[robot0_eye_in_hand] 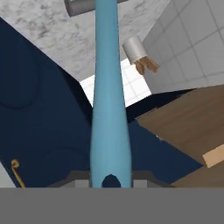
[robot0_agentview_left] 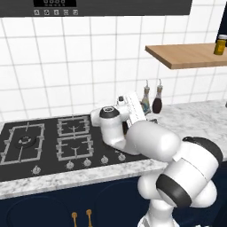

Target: Put the sweet potato and squash in the pot. Retrieve the spatula and lightly stir the vegetables in the pot.

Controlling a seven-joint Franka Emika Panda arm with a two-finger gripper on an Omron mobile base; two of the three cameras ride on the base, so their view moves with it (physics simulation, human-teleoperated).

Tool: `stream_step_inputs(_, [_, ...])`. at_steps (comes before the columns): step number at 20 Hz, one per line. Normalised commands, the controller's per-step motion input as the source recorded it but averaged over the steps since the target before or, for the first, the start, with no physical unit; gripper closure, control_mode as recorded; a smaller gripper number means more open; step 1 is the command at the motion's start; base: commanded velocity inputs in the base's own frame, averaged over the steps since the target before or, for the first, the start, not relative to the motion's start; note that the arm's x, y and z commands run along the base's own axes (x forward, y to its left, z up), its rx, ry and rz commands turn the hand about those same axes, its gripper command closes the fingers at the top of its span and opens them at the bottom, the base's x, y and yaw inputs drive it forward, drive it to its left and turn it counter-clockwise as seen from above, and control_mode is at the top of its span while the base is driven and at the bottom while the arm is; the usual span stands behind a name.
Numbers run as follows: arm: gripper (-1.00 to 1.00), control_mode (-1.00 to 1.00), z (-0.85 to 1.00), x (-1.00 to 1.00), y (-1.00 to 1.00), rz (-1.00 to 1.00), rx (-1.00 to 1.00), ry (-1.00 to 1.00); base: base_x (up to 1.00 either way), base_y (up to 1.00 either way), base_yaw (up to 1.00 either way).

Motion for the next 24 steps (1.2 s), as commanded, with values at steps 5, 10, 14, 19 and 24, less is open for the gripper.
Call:
stream_step_inputs(5, [1.00, -1.00, -0.06, 0.10, 0.20, 0.00, -0.12, 0.21, 0.00, 0.00, 0.00])
stream_step_inputs(10, [1.00, -1.00, -0.11, 0.01, 0.32, 0.00, -0.01, 0.15, 0.00, 0.00, 0.00])
stream_step_inputs(14, [1.00, -1.00, -0.22, 0.01, 0.28, 0.00, 0.00, 0.03, 0.00, 0.00, 0.00])
stream_step_inputs(19, [1.00, -1.00, -0.06, 0.00, 0.11, -0.03, 0.00, 0.00, 0.00, 0.00, 0.00])
stream_step_inputs(24, [1.00, -1.00, 0.01, 0.00, 0.13, -0.03, 0.05, 0.00, 0.00, 0.00, 0.00])
